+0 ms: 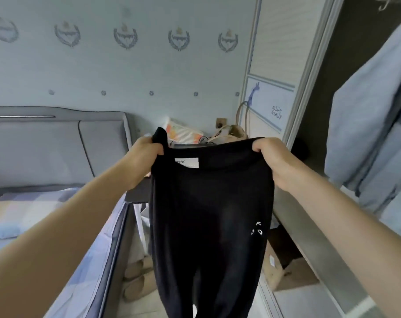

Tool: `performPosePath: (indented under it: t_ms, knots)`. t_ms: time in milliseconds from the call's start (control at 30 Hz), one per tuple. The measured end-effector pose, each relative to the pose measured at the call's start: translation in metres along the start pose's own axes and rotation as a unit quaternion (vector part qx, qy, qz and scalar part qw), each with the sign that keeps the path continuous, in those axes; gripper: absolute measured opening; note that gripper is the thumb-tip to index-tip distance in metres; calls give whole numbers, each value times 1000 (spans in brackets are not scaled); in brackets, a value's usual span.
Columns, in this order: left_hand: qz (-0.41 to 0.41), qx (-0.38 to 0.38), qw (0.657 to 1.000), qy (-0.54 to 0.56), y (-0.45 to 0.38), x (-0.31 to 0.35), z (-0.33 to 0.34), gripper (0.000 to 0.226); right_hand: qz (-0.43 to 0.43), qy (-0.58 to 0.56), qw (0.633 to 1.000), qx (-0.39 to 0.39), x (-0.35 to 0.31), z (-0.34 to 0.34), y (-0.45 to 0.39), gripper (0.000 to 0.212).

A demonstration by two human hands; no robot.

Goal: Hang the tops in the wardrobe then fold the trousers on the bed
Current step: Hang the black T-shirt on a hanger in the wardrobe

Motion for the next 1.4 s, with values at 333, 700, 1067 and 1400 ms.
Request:
performPosePath:
  t_ms: [333,700,1067,1400]
  knots:
    - [55,-205,977,-8,-114,11,101,18,34,5,994,109,-55,-77,-39,16]
    - [-49,-519,791,-321,-193,-8,201,19,-13,-37,936,349,-127,-178,3,21]
    - [-109,-521,814,230,-242,106,286,22,-60,-7,851,521,-102,-222,75,28]
    - [-106,-519,803,274,-283,193,302,5,-53,28,851,522,-130,-266,36,10]
Point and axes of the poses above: each hand's wrist, its own y-axis away from the middle knuckle, its own z-axis out of the palm, x = y × z, the point moved 10 cm from there along -y, towards the middle knuckle, and after that the axes turned 11 degrees about -x, right-handed, at the moved point
